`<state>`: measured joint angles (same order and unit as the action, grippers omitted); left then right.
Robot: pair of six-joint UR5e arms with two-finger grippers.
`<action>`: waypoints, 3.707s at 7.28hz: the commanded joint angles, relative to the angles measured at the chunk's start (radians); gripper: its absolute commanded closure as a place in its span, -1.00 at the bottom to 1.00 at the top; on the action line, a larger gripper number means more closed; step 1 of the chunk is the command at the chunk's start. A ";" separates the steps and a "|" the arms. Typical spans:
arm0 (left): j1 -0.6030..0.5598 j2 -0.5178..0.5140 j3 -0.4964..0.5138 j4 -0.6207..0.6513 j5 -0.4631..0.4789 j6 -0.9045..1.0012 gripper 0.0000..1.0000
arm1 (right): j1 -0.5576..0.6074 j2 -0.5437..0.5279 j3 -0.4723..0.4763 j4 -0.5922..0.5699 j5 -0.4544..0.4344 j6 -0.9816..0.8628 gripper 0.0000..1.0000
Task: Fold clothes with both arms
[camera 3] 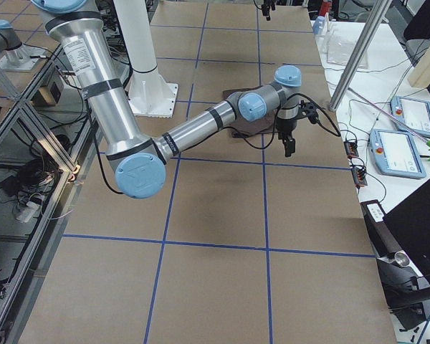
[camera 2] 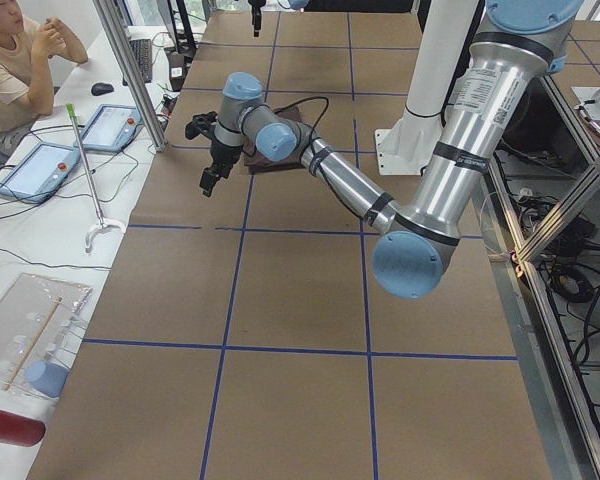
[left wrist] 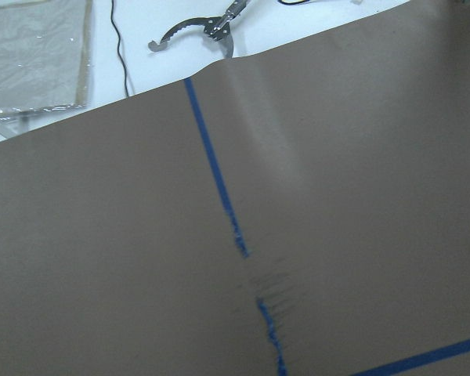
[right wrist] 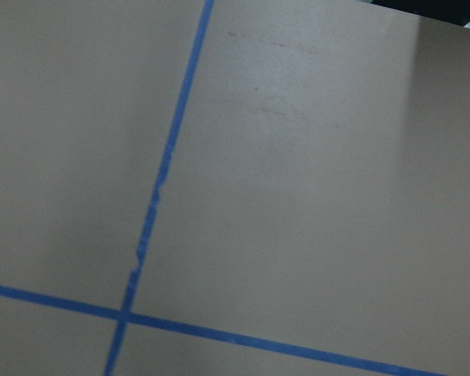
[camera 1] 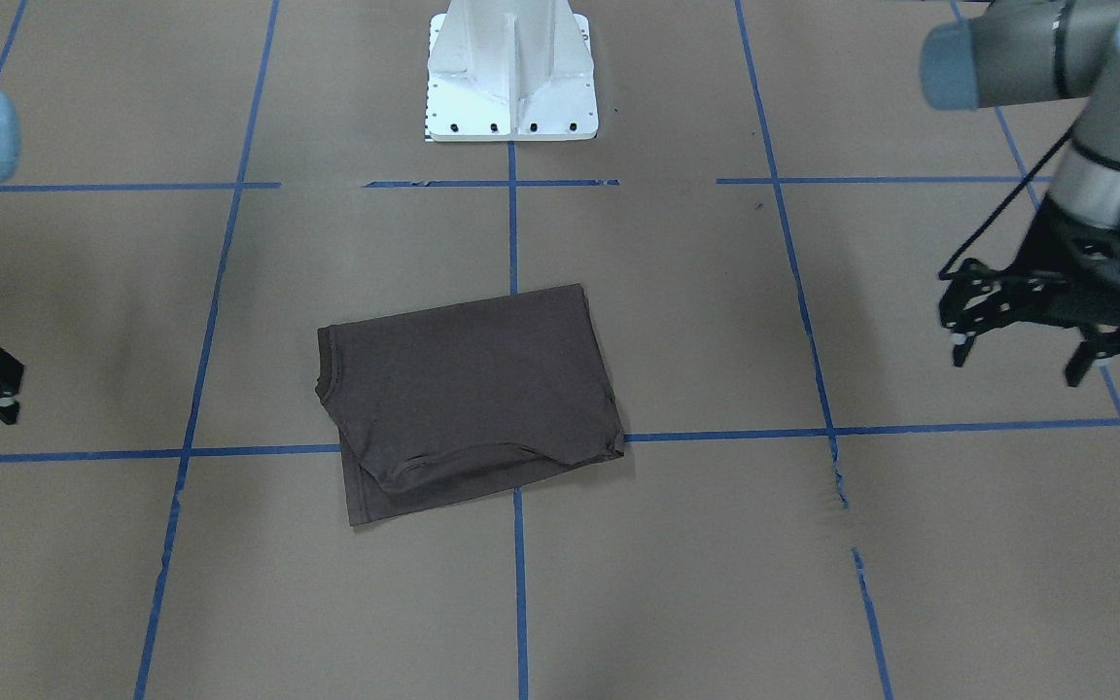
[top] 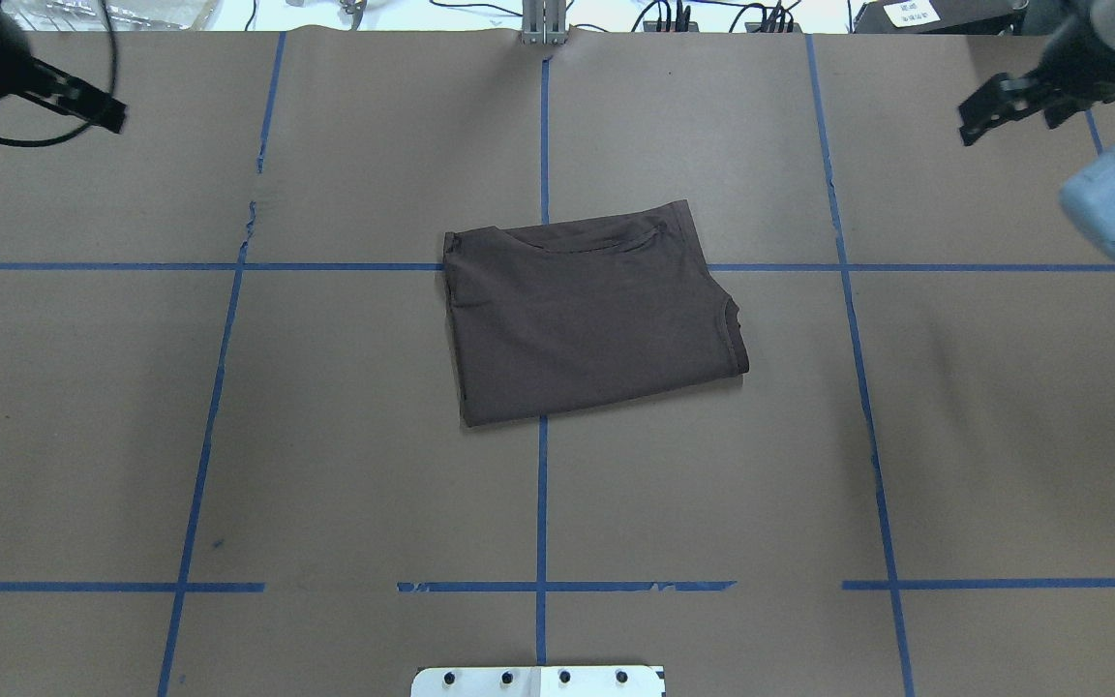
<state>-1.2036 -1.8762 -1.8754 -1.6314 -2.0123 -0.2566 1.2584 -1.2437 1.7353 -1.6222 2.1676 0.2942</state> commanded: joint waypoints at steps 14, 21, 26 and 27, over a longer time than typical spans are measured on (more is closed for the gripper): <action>-0.350 0.431 0.157 -0.054 -0.313 0.274 -1.00 | 0.291 -0.511 0.075 -0.062 -0.121 -0.317 -1.00; -0.350 0.445 0.168 -0.030 -0.319 0.274 -1.00 | 0.291 -0.588 0.090 0.005 0.112 -0.303 -1.00; -0.350 0.445 0.163 -0.025 -0.318 0.275 -1.00 | 0.291 -0.585 0.093 0.009 0.115 -0.308 -1.00; -0.350 0.445 0.163 -0.024 -0.318 0.275 -1.00 | 0.291 -0.583 0.093 0.009 0.115 -0.308 -1.00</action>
<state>-1.5539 -1.4312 -1.7131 -1.6561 -2.3298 0.0183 1.5493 -1.8282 1.8280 -1.6138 2.2821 -0.0130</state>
